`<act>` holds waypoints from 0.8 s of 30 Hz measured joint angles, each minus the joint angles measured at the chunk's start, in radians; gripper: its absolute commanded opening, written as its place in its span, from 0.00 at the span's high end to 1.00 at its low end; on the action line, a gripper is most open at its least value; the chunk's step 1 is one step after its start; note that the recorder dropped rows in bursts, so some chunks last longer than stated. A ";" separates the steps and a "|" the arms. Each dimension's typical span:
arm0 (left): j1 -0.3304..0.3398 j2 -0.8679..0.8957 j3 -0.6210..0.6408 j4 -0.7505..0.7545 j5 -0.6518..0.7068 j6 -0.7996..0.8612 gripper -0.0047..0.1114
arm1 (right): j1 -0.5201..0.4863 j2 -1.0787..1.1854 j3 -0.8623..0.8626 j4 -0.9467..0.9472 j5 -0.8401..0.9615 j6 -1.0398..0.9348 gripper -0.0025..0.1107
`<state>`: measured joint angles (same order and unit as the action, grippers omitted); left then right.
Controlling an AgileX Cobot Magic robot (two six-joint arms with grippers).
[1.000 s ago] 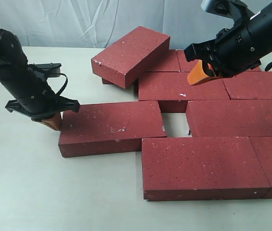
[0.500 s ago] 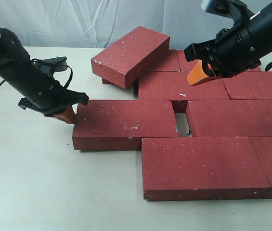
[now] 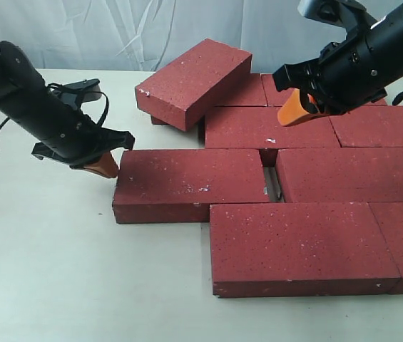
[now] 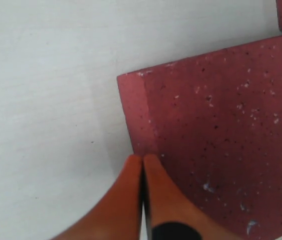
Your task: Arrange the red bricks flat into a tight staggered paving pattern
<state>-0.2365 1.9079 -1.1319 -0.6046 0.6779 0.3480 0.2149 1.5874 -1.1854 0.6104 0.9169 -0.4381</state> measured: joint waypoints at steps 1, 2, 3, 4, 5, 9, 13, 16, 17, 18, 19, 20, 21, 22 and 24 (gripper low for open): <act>0.000 0.000 0.000 0.000 0.000 0.000 0.96 | 0.000 0.000 0.000 0.000 0.000 0.000 0.98; 0.000 0.000 0.000 0.002 -0.001 0.000 0.96 | 0.000 0.000 0.000 0.000 0.000 0.000 0.98; 0.000 0.000 0.000 0.014 -0.001 0.000 0.96 | 0.000 0.000 0.000 0.000 0.000 0.000 0.98; 0.000 0.000 0.000 0.034 -0.002 0.000 0.96 | 0.000 0.000 0.000 0.000 0.000 0.000 0.98; 0.000 0.000 0.000 0.061 -0.003 -0.015 0.96 | 0.000 0.000 0.000 0.000 0.000 0.000 0.98; 0.000 0.000 0.000 0.213 -0.014 -0.143 0.96 | 0.000 0.000 0.000 0.000 0.000 0.000 0.98; 0.000 0.000 0.000 0.266 -0.031 -0.211 0.96 | 0.000 0.000 0.000 0.000 0.000 0.000 0.98; -0.017 0.002 0.000 0.218 -0.032 -0.208 0.96 | 0.000 0.000 0.000 0.000 0.000 0.000 0.98; -0.026 0.002 0.000 0.205 -0.032 -0.197 0.96 | 0.000 0.000 0.000 0.000 0.000 0.000 0.98; -0.040 0.002 0.000 0.188 -0.032 -0.189 0.96 | 0.000 0.000 0.000 0.000 0.000 0.000 0.98; -0.057 0.002 0.000 0.177 -0.032 -0.184 0.96 | 0.000 0.000 0.000 0.000 0.000 0.000 0.98; -0.070 0.002 0.000 0.171 -0.030 -0.183 0.96 | 0.000 0.000 0.000 0.000 0.000 0.000 0.98; -0.085 0.002 0.000 0.169 -0.030 -0.180 0.96 | 0.000 0.000 0.000 0.000 0.000 0.000 0.98; -0.098 0.002 0.000 0.167 -0.030 -0.178 0.96 | 0.000 0.000 0.000 0.000 0.000 0.000 0.98; -0.108 0.002 0.000 0.179 -0.032 -0.177 0.96 | 0.000 0.000 0.000 0.000 0.000 0.000 0.98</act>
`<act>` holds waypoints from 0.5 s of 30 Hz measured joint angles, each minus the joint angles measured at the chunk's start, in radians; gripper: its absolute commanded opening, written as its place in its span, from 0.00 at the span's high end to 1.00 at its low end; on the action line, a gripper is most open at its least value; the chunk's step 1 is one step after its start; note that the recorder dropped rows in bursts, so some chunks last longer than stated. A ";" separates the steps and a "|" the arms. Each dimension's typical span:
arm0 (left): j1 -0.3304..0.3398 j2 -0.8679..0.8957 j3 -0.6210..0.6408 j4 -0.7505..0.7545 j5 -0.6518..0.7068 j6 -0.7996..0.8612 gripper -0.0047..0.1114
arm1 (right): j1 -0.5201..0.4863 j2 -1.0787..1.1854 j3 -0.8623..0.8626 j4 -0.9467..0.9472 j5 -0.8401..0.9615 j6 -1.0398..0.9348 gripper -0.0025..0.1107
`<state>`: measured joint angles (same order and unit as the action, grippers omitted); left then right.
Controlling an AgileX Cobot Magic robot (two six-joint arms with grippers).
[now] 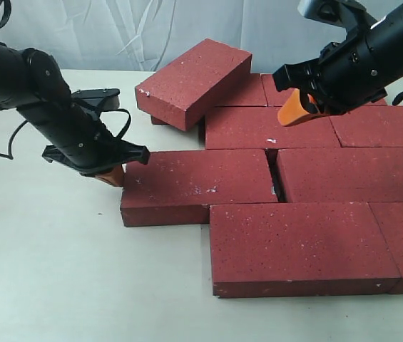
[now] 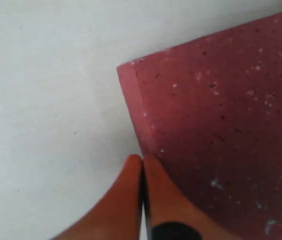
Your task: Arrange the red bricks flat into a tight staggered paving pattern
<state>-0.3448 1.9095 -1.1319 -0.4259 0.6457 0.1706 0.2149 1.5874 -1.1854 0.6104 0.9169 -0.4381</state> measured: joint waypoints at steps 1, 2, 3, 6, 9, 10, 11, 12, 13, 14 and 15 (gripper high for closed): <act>-0.003 0.000 0.000 0.007 -0.002 0.000 0.96 | 0.000 0.000 0.000 0.000 0.000 0.000 0.98; -0.003 0.000 0.000 0.013 -0.002 0.002 0.96 | 0.000 0.000 0.000 0.000 0.000 0.000 0.98; -0.003 0.000 0.000 0.023 -0.004 0.002 0.96 | 0.000 0.000 0.000 0.000 0.000 0.000 0.98; 0.005 0.001 0.000 0.061 -0.004 -0.014 0.96 | 0.000 0.000 0.000 0.000 0.000 0.000 0.98; 0.031 0.005 0.000 0.084 -0.011 -0.028 0.96 | 0.000 0.000 0.000 0.000 0.000 0.000 0.98; 0.038 0.007 0.000 0.084 -0.013 -0.031 0.96 | 0.000 0.000 0.000 0.000 0.000 0.000 0.98; 0.043 0.007 0.000 0.080 -0.016 -0.033 0.96 | 0.000 0.000 0.000 0.000 0.000 0.000 0.98; 0.043 0.007 0.000 0.064 -0.016 -0.033 0.96 | 0.000 0.000 0.000 0.000 0.000 0.000 0.98; 0.043 0.007 0.000 0.041 -0.016 -0.026 0.96 | 0.000 0.000 0.000 0.000 0.000 0.000 0.98; 0.037 0.007 0.000 0.015 -0.014 -0.014 0.96 | 0.000 0.000 0.000 0.000 0.000 0.000 0.98; 0.029 0.007 0.000 -0.008 -0.014 0.001 0.96 | 0.000 0.000 0.000 0.000 0.000 0.000 0.98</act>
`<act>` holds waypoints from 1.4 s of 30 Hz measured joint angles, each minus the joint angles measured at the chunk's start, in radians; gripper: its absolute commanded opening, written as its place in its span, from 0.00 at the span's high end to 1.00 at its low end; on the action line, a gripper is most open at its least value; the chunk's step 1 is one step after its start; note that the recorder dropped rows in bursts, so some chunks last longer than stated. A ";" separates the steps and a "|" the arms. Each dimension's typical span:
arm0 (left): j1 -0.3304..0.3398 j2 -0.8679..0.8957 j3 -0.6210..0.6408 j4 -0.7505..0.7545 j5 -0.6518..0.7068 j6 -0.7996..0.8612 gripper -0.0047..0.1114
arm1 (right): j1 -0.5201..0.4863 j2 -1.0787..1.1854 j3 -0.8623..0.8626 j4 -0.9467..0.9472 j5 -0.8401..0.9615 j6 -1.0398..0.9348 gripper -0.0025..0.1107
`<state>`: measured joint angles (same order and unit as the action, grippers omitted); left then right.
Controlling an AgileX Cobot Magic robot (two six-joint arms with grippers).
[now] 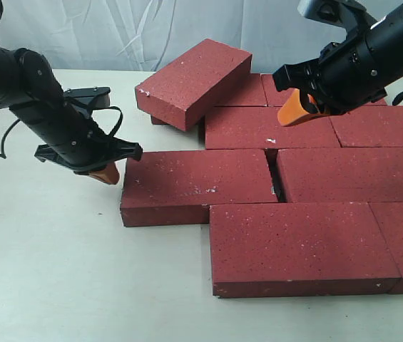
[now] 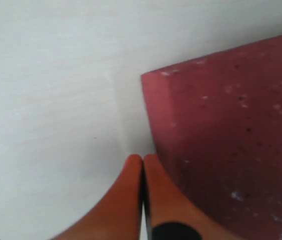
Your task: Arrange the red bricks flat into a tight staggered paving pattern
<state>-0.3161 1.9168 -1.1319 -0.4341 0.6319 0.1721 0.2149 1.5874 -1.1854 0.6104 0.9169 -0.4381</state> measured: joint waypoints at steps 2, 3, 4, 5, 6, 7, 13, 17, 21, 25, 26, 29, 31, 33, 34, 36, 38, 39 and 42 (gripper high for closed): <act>-0.018 0.000 0.000 -0.027 0.000 0.020 0.96 | 0.000 0.000 0.000 0.000 0.000 0.000 0.98; -0.027 0.000 0.000 -0.029 -0.004 0.027 0.96 | 0.000 0.000 0.000 0.000 0.000 0.000 0.98; -0.032 0.000 0.000 -0.029 -0.006 0.028 0.96 | 0.000 0.000 0.000 0.000 0.000 0.000 0.98; -0.034 0.000 0.000 -0.029 -0.009 0.030 0.96 | 0.000 0.000 0.000 0.000 0.000 0.000 0.98; -0.037 0.000 0.000 -0.029 -0.011 0.032 0.96 | 0.000 0.000 0.000 0.000 0.000 0.000 0.98; -0.039 0.000 0.000 -0.029 -0.014 0.035 0.96 | 0.000 0.000 0.000 0.000 0.000 0.000 0.98; -0.023 0.000 0.000 -0.003 -0.014 0.036 0.96 | 0.000 0.000 0.000 0.000 0.000 0.000 0.98; 0.011 0.000 0.000 0.020 -0.014 0.034 0.96 | 0.000 0.000 0.000 0.000 0.000 0.000 0.98; 0.019 0.000 0.000 -0.008 -0.014 0.028 0.96 | 0.000 0.000 0.000 0.000 0.000 0.000 0.98; -0.008 0.000 0.000 -0.116 -0.011 0.096 0.96 | 0.000 0.000 0.000 0.000 0.000 0.000 0.98; -0.015 0.000 0.000 -0.131 -0.011 0.116 0.96 | 0.000 0.000 0.000 0.000 0.000 0.000 0.98; -0.027 0.000 0.000 -0.200 -0.022 0.182 0.96 | 0.000 0.000 0.000 0.000 0.000 0.000 0.98; -0.026 0.000 0.000 -0.207 -0.024 0.205 0.96 | 0.000 0.000 0.000 0.000 0.000 0.000 0.98; -0.024 0.000 0.000 -0.205 -0.024 0.215 0.96 | 0.000 0.000 0.000 0.000 0.000 0.000 0.98; -0.022 0.000 0.000 -0.203 -0.024 0.214 0.96 | 0.000 0.000 0.000 0.000 0.000 0.000 0.98; -0.011 0.000 0.000 -0.194 -0.020 0.205 0.96 | 0.000 0.000 0.000 -0.002 0.000 0.000 0.98; 0.006 0.000 0.000 -0.164 -0.013 0.177 0.96 | 0.000 0.000 0.000 -0.002 0.000 0.000 0.98; 0.017 0.000 0.000 -0.149 -0.013 0.164 0.96 | 0.000 0.000 0.000 -0.002 0.000 0.000 0.98; 0.045 0.000 0.000 -0.127 -0.013 0.134 0.96 | 0.000 0.000 0.000 -0.002 0.000 0.000 0.98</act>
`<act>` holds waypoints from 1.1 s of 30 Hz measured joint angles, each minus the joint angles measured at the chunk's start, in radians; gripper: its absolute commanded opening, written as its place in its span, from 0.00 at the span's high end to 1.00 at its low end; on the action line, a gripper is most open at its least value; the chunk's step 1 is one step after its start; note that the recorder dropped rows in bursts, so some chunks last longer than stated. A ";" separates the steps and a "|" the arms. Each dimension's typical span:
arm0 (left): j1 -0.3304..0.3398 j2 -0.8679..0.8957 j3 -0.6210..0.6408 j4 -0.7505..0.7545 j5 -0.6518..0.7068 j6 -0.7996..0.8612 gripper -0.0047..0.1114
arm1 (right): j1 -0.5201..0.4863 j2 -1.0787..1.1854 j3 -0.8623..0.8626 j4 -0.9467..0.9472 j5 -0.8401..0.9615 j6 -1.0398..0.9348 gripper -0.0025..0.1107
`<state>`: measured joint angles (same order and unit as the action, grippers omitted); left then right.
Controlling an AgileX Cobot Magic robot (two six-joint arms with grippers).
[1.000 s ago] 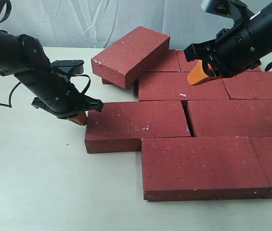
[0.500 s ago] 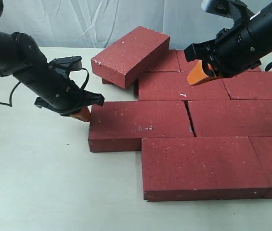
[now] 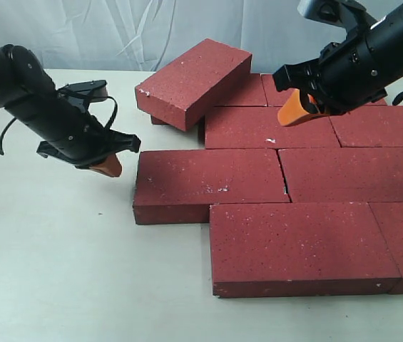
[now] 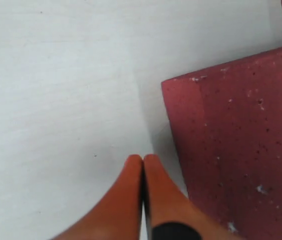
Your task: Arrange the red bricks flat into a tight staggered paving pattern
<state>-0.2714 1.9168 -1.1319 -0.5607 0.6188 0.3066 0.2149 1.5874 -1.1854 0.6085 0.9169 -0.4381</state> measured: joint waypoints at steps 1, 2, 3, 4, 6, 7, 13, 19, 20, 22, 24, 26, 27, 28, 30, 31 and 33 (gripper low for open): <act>0.004 0.000 0.000 0.002 0.000 -0.003 0.96 | 0.000 0.000 0.000 0.000 0.000 0.000 0.98; 0.007 0.000 0.000 0.000 0.000 -0.007 0.96 | 0.000 0.000 0.000 0.000 0.000 0.000 0.98; 0.007 0.000 0.000 -0.002 0.000 -0.007 0.96 | 0.000 0.000 0.000 0.000 0.000 0.000 0.98; 0.007 0.000 0.000 -0.015 0.000 -0.010 0.96 | 0.000 0.000 0.000 0.000 0.000 0.000 0.98; 0.005 0.000 0.000 -0.036 0.005 -0.010 0.96 | 0.000 0.000 0.000 0.000 0.000 0.000 0.98; 0.002 0.000 0.000 -0.040 0.005 -0.010 0.96 | 0.000 0.000 0.000 0.000 0.000 0.000 0.98; -0.042 0.000 0.000 -0.063 0.009 -0.010 0.96 | 0.000 0.000 0.000 0.000 0.000 0.000 0.98; -0.058 0.000 0.000 -0.078 0.009 -0.010 0.96 | 0.000 0.000 0.000 0.000 0.000 0.000 0.98; -0.058 0.000 0.000 -0.078 0.009 -0.010 0.96 | 0.000 0.000 0.000 0.000 0.000 0.000 0.98; -0.058 0.000 0.000 -0.078 0.009 -0.010 0.96 | 0.000 0.000 0.000 0.000 0.000 0.000 0.98; -0.058 0.000 0.000 -0.075 0.009 -0.010 0.96 | 0.000 0.000 0.000 -0.001 0.000 0.000 0.98; -0.058 0.000 0.000 -0.052 0.005 -0.010 0.96 | 0.000 0.000 0.000 -0.001 0.000 0.000 0.98; -0.058 0.000 0.000 -0.044 0.002 -0.010 0.96 | 0.000 0.000 0.000 -0.001 0.000 0.000 0.98; -0.056 0.000 0.000 -0.035 0.000 -0.010 0.96 | 0.000 0.000 0.000 -0.001 0.000 0.000 0.98; -0.042 0.000 0.000 -0.029 0.000 -0.010 0.96 | 0.000 0.000 0.000 -0.001 0.000 0.000 0.98; -0.033 0.000 0.000 -0.024 0.000 -0.010 0.96 | 0.000 0.000 0.000 -0.001 0.000 0.000 0.98; -0.001 0.000 0.000 -0.011 0.000 -0.010 0.96 | 0.000 0.000 0.000 -0.001 0.000 0.000 0.98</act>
<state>-0.2725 1.9168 -1.1319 -0.5715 0.6191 0.2971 0.2149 1.5874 -1.1854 0.6071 0.9169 -0.4381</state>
